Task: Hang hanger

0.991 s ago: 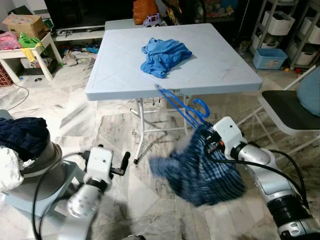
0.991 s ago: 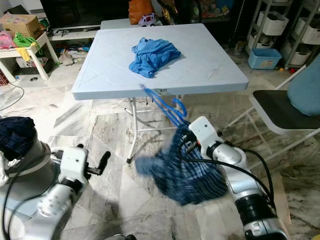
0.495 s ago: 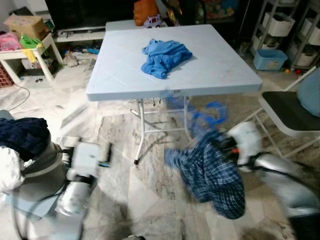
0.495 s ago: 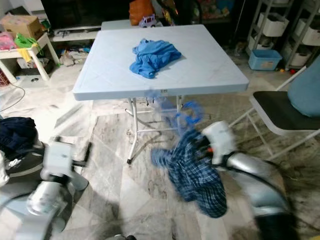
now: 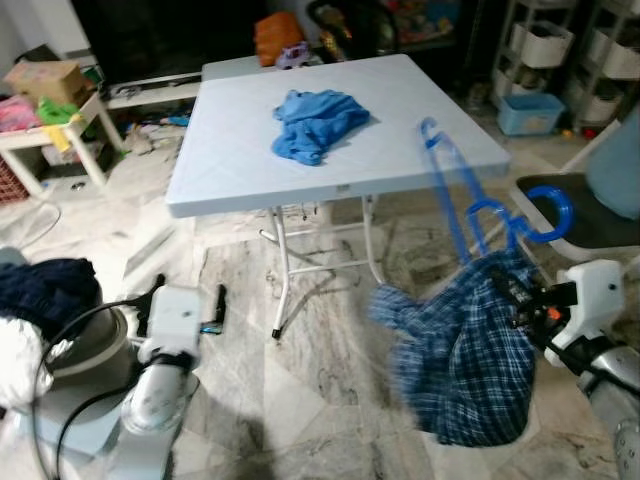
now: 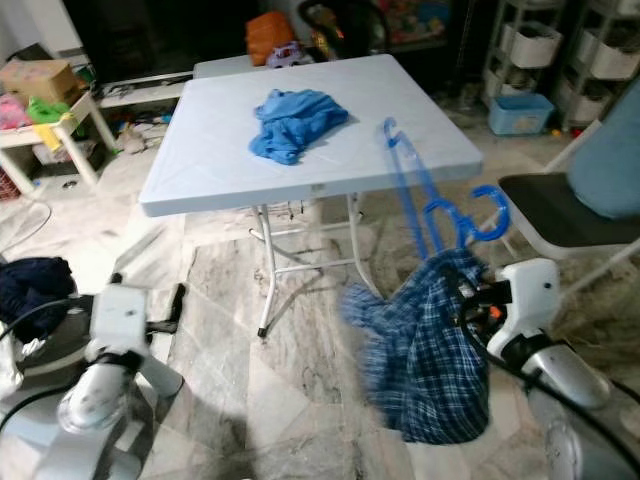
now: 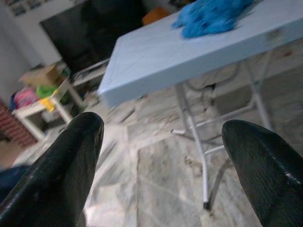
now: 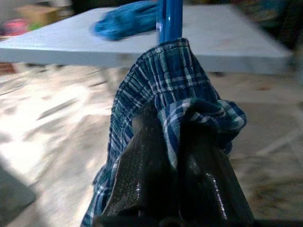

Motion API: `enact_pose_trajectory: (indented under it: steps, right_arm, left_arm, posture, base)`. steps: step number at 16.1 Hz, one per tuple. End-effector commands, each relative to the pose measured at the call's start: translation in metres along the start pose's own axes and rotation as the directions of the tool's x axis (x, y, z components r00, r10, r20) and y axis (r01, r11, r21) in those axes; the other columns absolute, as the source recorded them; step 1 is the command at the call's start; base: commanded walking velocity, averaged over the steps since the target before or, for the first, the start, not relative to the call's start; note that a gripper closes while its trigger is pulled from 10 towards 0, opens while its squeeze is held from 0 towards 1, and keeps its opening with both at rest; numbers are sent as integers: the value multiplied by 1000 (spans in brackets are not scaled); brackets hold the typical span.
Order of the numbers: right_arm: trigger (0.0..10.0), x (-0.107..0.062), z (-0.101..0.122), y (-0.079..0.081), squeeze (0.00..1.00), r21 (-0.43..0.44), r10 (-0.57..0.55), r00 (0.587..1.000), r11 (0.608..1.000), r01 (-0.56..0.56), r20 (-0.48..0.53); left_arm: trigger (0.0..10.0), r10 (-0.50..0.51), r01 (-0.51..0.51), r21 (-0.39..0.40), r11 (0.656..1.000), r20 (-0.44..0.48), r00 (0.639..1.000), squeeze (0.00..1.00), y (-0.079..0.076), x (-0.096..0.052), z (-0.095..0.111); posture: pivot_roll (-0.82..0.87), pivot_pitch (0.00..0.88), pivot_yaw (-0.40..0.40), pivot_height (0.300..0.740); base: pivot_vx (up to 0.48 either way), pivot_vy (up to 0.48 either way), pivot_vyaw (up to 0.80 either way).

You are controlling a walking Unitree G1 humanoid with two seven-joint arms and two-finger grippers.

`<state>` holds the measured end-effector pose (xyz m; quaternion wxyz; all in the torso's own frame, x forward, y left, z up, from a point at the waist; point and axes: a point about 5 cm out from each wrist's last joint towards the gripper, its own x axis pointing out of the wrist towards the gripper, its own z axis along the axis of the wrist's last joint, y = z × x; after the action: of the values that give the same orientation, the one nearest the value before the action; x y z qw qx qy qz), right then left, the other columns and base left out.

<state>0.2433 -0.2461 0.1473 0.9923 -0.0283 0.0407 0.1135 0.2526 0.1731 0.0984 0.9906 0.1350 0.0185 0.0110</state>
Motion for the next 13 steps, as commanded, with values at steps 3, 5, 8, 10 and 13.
enact_pose_trajectory:
  steps: [3, 5, 8, 10, 13]
  right_arm:
    - [10000, 3, 14, 20, 0, -53, -91, 995, 994, 93, 46]
    - [10000, 17, 21, 24, 0, -120, -78, 996, 989, 81, 32]
    - [10000, 38, 21, 29, 0, -179, -71, 997, 981, 73, 17]
    - [10000, 37, 13, 30, 0, -224, -81, 997, 971, 79, 2]
    - [10000, 31, -1, 24, 0, -255, -116, 993, 961, 104, -32]
  left_arm:
    - [10000, -46, 49, -54, 997, 45, 998, 0, -22, 16, 15]
    - [10000, -90, 96, -71, 993, 92, 992, 0, -31, 24, 27]
    - [10000, -101, 110, -87, 990, 101, 990, 0, -36, 28, 30]
    - [10000, -59, 67, -109, 992, 71, 996, 0, -31, 23, 22]
    - [10000, 15, -10, -89, 996, 56, 998, 0, -12, 11, 15]
  posture:
    - [-194, 19, 128, 740]
    - [-197, 20, 106, 740]
    - [-181, 0, 118, 740]
    - [-158, 0, 127, 740]
    - [-140, 0, 117, 740]
  base:
    - [0, 0, 0]
    - [0, 0, 0]
    - [0, 0, 0]
    - [0, 0, 0]
    - [0, 0, 0]
